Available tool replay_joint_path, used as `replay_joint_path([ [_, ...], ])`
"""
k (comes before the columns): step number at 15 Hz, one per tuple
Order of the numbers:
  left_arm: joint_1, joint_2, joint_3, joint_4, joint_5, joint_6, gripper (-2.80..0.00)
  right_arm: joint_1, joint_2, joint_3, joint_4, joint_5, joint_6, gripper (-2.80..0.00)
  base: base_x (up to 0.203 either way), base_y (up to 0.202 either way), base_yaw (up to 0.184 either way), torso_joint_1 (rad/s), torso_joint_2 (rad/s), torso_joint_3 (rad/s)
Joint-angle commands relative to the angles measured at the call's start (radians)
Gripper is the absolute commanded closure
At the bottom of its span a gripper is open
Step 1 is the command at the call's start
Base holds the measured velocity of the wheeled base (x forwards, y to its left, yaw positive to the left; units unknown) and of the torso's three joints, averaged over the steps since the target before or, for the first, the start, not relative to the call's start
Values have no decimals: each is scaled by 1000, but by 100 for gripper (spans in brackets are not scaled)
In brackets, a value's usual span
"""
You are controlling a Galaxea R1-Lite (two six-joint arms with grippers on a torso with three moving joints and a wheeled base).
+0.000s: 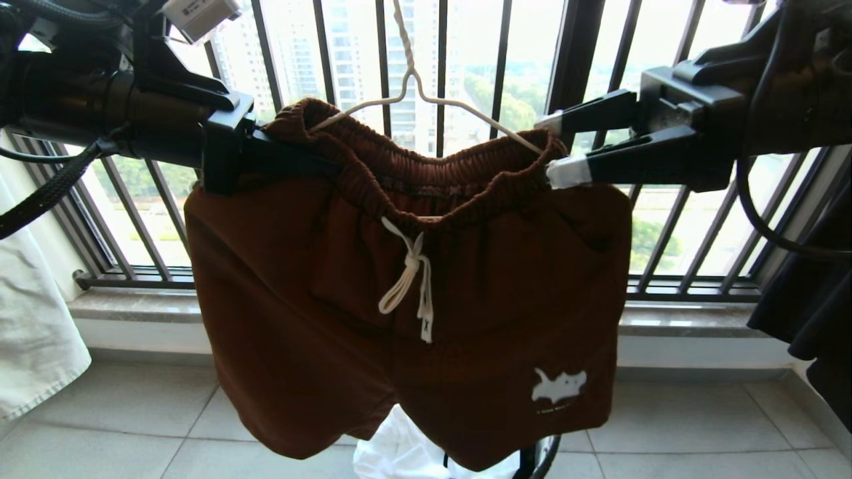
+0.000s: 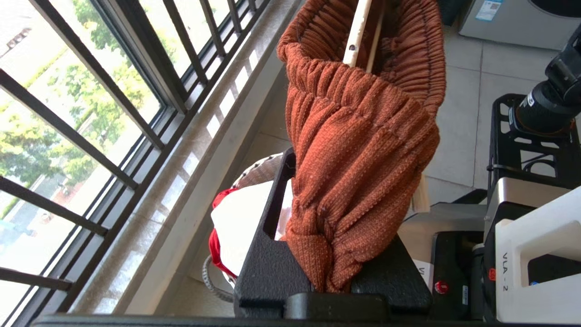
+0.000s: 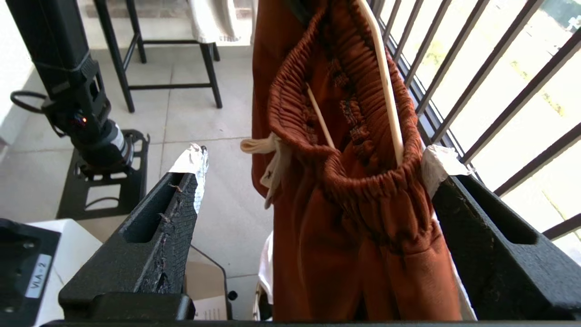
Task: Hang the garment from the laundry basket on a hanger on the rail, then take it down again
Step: Hang the clothes rack on the clothesline
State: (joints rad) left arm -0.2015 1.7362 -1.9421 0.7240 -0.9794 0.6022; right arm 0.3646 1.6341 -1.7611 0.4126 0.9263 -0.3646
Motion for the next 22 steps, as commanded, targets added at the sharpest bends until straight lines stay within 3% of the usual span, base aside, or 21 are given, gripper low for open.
replay_joint_path([
  [1,3,-28,15,3,-2,-37,0,-15,-88,-1,-4,-9,94,-280,0,0,0,0,0,0],
  [4,13,-71,17,3,30,-90,0,-52,-149,3,-66,-80,252,-280,0,0,0,0,0,0],
  [7,30,-123,57,3,37,-134,0,-57,-182,81,-73,-226,321,-280,0,0,0,0,0,0],
  [8,41,-147,79,3,37,-142,0,-63,-197,131,-77,-266,338,0,0,0,0,0,0,0],
  [10,64,-181,112,2,39,-167,0,-98,-227,217,-106,-311,386,0,0,0,0,0,0,0],
  [14,110,-260,188,-3,39,-194,0,-130,-262,350,-133,-513,439,0,0,0,0,0,0,0],
  [18,169,-357,291,-11,44,-256,0,-187,-330,520,-186,-566,445,0,0,0,0,0,0,0],
  [20,201,-410,383,-93,44,-319,0,-236,-359,576,-195,-567,446,0,0,0,0,0,0,0],
  [22,220,-477,505,-266,45,-431,0,-263,-392,625,-198,-567,446,0,0,0,0,0,0,0],
])
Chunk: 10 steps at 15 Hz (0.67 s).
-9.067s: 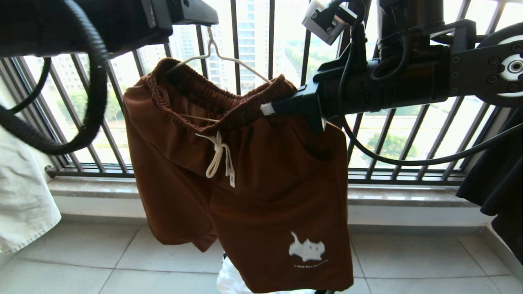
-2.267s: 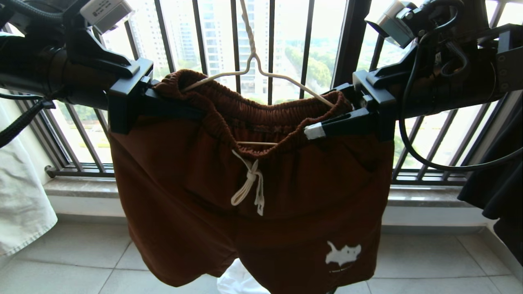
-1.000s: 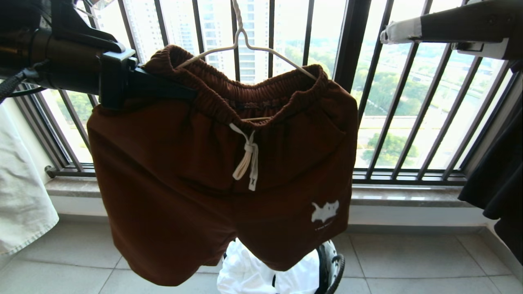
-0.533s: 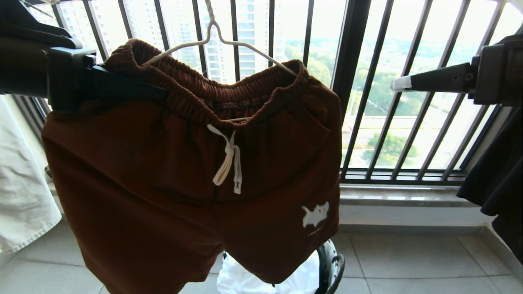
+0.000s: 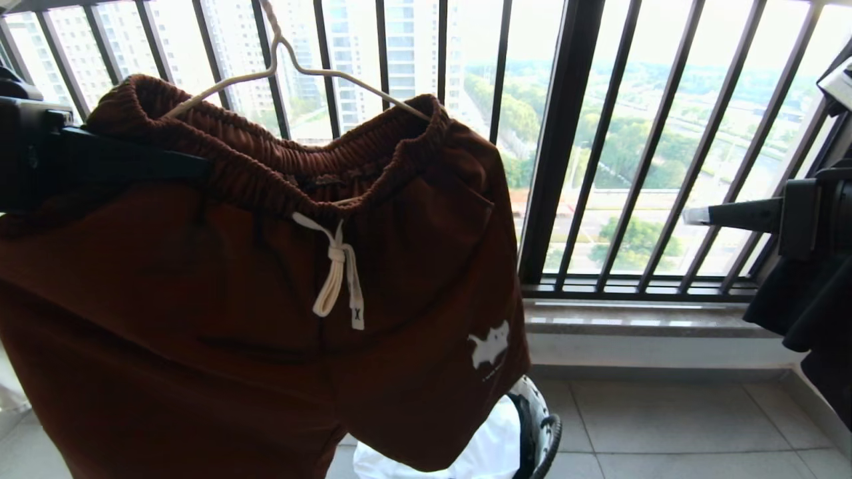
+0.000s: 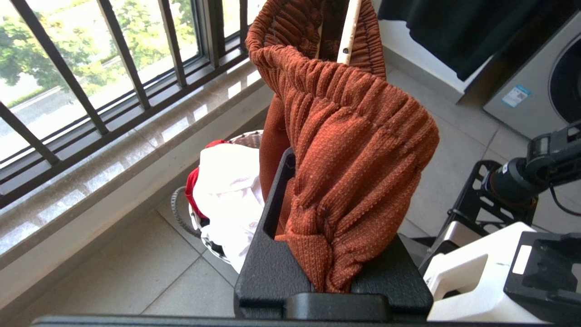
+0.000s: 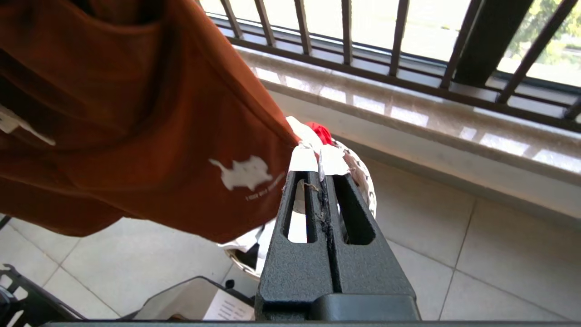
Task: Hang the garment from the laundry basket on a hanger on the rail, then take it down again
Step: Hang the clothes rack on the clothesline
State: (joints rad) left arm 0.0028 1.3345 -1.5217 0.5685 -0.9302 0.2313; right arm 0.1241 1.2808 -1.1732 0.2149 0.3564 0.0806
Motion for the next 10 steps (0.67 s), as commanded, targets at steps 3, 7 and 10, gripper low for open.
replay_joint_path([
  [3,24,-191,195,-270,-7,-277,0,-29,-100,111,0,3,1,0,0,0,0,0,0,0],
  [7,23,-260,255,-277,-114,-312,0,-31,-149,154,0,3,0,0,0,0,0,0,0,0],
  [10,23,-292,282,-270,-158,-314,0,-31,-177,170,1,3,-1,0,0,0,0,0,0,0],
])
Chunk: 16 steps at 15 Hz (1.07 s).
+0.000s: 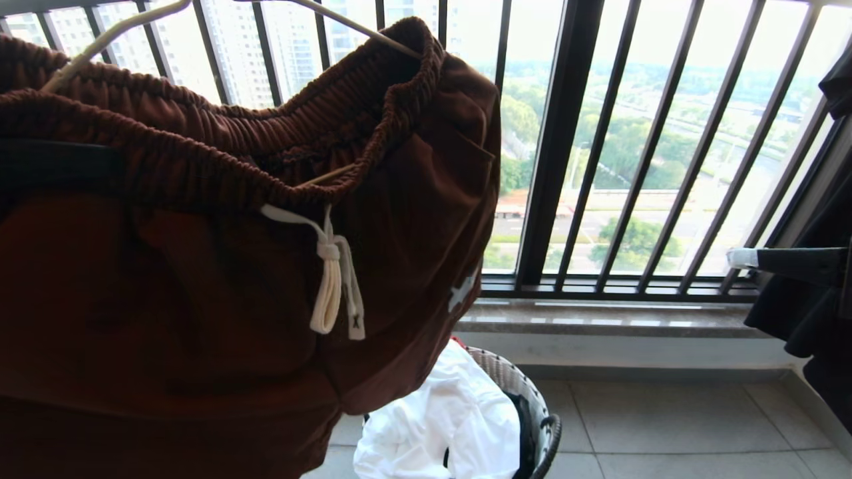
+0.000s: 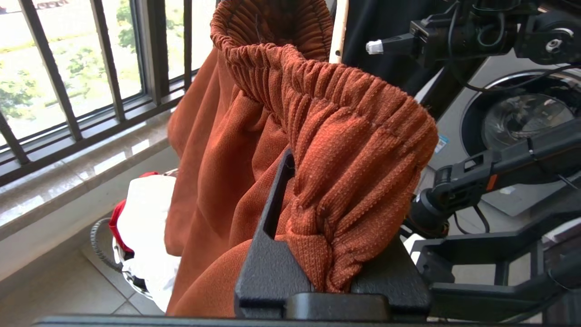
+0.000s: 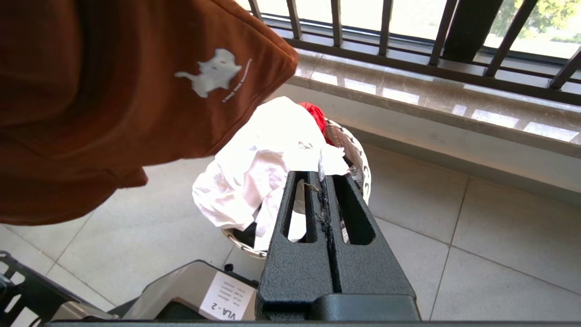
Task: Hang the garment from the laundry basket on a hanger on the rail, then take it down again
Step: Hang the clothes rack on the clothesline
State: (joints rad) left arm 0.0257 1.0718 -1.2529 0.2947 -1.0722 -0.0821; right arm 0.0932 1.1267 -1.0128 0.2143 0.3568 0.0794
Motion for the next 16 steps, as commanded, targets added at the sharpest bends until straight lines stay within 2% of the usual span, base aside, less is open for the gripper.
replay_joint_path([
  [1,0,-41,33,3,-23,-1,0,0,-30,23,1,2,0,0,0,0,0,0,0,0],
  [5,-3,-72,84,3,-26,1,0,0,-43,60,-3,2,2,0,0,0,0,25,-190,-270],
  [12,-4,-108,108,1,-26,2,0,0,-48,74,-29,2,0,0,0,0,0,109,-491,-331],
  [16,-31,-134,114,4,-28,1,0,0,-50,81,-29,2,0,0,0,0,0,149,-470,-314],
])
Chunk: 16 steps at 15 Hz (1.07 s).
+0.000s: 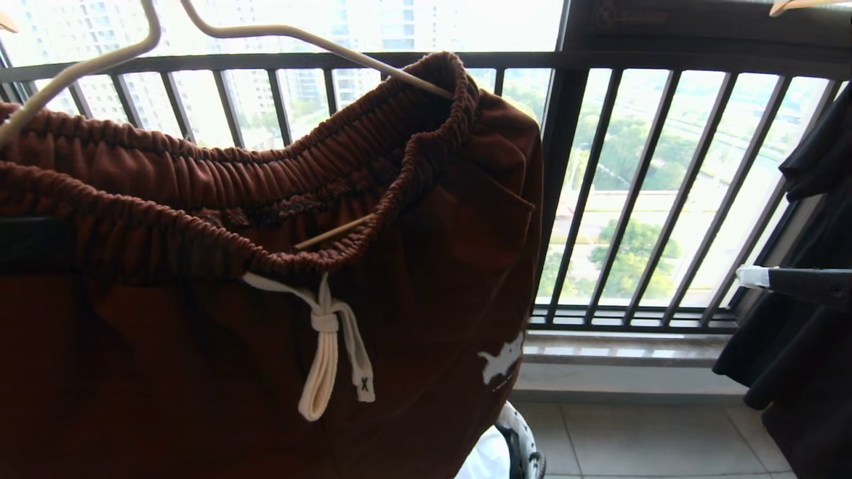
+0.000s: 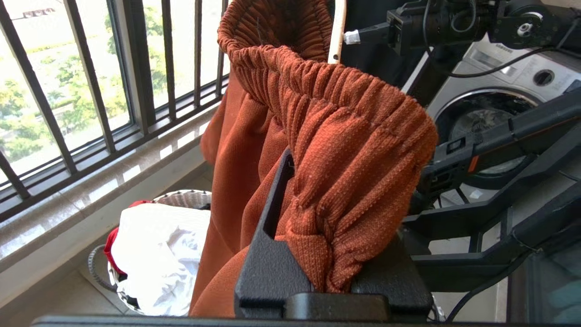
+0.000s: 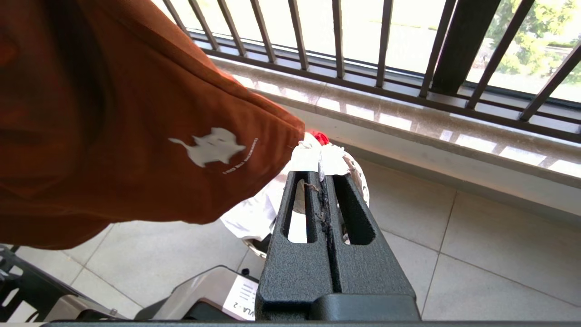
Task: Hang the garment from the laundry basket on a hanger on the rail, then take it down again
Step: Hang the clothes rack on the clothesline
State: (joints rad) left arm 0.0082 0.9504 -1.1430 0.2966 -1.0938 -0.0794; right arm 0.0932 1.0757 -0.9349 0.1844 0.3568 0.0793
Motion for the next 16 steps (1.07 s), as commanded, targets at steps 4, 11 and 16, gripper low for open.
replay_joint_path([
  [4,-35,-51,36,3,-6,-2,0,0,-5,11,1,2,0,0,0,0,0,185,-486,-304],
  [11,-48,-102,111,3,-6,-2,0,0,-21,40,1,2,0,0,0,0,0,217,-514,-306],
  [16,-45,-58,111,-3,9,1,0,0,-20,54,-2,2,0,0,0,0,0,249,-562,-313],
])
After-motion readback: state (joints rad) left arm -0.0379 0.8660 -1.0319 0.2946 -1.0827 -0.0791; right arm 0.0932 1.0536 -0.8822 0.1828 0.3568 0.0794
